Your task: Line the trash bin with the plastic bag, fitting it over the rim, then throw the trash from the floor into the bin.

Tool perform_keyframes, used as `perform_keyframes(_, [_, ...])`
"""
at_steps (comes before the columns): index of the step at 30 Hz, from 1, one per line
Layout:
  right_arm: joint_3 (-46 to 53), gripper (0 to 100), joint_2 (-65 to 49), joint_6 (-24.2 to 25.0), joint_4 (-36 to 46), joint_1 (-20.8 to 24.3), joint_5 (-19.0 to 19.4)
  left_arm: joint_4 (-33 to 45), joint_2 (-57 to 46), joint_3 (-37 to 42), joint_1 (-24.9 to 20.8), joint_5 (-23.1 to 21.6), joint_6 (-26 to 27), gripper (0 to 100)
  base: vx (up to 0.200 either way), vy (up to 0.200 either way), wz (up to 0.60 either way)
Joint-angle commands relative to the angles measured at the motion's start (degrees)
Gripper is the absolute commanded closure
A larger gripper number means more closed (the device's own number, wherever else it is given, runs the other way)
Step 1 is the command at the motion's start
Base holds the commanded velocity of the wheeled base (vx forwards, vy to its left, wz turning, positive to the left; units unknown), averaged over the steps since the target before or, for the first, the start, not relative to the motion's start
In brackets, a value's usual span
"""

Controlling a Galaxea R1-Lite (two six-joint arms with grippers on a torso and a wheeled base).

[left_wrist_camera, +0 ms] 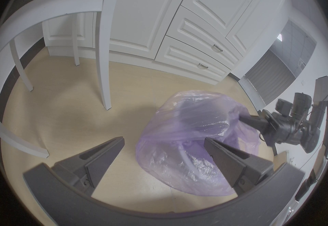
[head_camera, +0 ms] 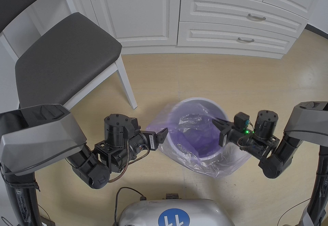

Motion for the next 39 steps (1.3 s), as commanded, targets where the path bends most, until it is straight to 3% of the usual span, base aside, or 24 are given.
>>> perform_keyframes(1, [-14.88,100,4.51,11.28,5.32,1.14,-8.82,-0.15,-1.47,-1.93,-0.19,0.81,-0.52,0,0.0,0.0,0.0])
perform_keyframes(5, [-20.07,100,7.59,12.95,7.08,1.14,-11.99,-1.29,-1.3,-2.37,-0.72,3.09,-0.52,0,0.0,0.0,0.0])
perform_keyframes(6, [-25.17,100,11.01,13.48,8.4,1.14,-15.07,-3.4,-1.38,-2.37,-1.07,4.06,-0.52,0,0.0,0.0,0.0])
perform_keyframes(11, [-35.98,100,17.43,15.68,8.84,0.27,-20.34,-4.28,-1.91,-2.37,-1.16,4.15,-0.52,0,0.0,0.0,0.0])
perform_keyframes(22, [-49.16,100,23.41,19.72,10.16,-0.09,-25.79,-5.07,-2.09,-2.02,-1.77,4.15,-0.52,0,0.0,0.0,0.0])
perform_keyframes(23, [-48.81,0,22.97,20.16,10.16,0.0,-25.79,-5.34,-2.18,-2.02,-1.77,4.15,-0.52,0,0.0,0.0,0.0])
perform_keyframes(30, [-40.64,0,17.69,20.42,9.89,0.71,-24.91,-5.43,-2.26,-1.75,-2.12,4.15,-0.52,0,0.0,0.0,0.0])
perform_keyframes(39, [-22.53,0,2.05,19.81,10.6,0.79,-17.61,-5.16,-3.32,-1.4,-2.65,4.15,-0.52,0,0.0,0.0,0.0])
